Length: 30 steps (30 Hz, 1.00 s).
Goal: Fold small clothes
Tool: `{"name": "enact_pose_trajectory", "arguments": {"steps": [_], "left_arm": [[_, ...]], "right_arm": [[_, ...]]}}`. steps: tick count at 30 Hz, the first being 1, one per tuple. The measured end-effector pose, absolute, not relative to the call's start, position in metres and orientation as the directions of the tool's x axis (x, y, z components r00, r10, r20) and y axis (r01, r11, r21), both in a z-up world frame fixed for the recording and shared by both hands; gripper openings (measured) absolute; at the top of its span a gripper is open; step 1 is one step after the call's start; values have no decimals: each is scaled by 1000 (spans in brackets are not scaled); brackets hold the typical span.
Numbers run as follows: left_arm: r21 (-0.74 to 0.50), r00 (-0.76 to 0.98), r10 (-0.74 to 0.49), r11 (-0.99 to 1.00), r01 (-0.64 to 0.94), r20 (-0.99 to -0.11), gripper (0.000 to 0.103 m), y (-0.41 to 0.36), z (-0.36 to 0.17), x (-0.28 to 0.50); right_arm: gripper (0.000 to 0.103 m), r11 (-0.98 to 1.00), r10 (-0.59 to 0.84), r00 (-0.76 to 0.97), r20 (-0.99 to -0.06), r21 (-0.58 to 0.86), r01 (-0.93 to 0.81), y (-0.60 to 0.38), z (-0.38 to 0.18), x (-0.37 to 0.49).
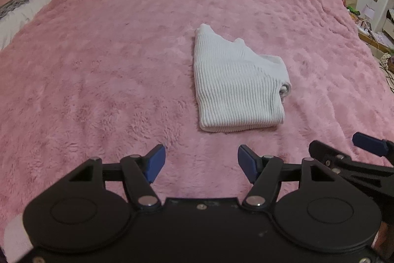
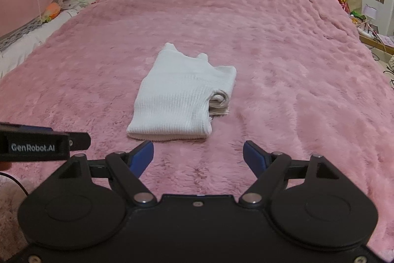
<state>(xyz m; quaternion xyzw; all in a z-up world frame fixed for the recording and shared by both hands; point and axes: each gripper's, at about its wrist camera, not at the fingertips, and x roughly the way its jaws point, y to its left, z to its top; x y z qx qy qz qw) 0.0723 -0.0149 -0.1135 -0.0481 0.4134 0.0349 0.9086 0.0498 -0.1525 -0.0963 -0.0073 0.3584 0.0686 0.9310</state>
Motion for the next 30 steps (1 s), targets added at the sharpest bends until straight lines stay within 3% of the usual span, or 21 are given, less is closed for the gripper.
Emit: {"name": "enact_pose_trajectory", "arguments": {"steps": [30], "left_arm": [[-43, 635, 37, 993, -109, -772, 69, -13, -121, 75]], "right_arm": [[82, 990, 124, 735, -666, 36, -134, -148, -95, 48]]}}
